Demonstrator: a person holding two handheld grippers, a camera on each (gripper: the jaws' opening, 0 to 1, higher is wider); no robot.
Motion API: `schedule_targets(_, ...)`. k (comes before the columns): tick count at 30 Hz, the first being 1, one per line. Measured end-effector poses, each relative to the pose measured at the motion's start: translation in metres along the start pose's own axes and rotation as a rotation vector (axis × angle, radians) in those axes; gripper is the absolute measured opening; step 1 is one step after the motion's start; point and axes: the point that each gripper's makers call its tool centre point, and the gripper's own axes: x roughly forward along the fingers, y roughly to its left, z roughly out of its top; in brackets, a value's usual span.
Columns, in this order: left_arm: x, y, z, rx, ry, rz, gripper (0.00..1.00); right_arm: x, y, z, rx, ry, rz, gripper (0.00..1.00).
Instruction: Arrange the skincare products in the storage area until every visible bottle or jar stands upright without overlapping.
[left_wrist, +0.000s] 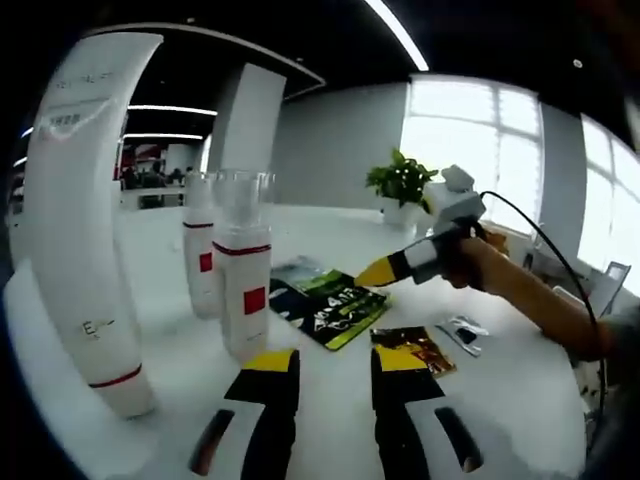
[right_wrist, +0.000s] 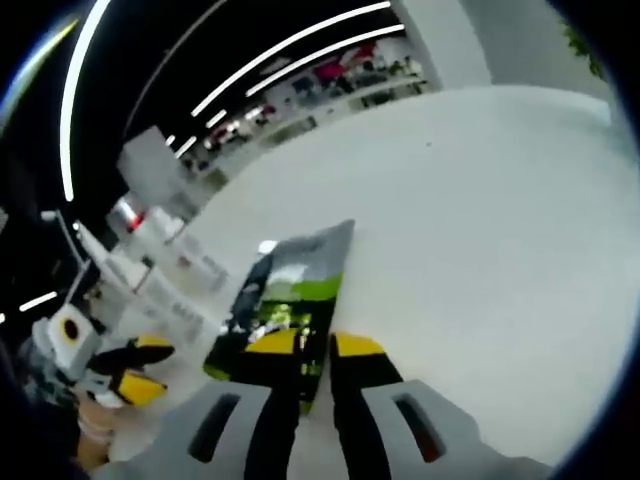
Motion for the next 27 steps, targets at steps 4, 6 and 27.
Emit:
schedule_targets(4,-0.001,0.001,0.001,-0.006,-0.002,0.002,0.29,0.001,-0.001,-0.001,0.000,0.006,0.001,0.06)
schedule_targets(6,-0.001,0.001,0.001,-0.006,-0.002,0.003,0.29,0.002,0.000,-0.002,-0.015,0.011,-0.003,0.05)
schedule_targets(27,0.000,0.003,0.003,0.005,-0.003,0.002,0.30,-0.007,0.024,0.007,-0.129,-0.051,0.043,0.19)
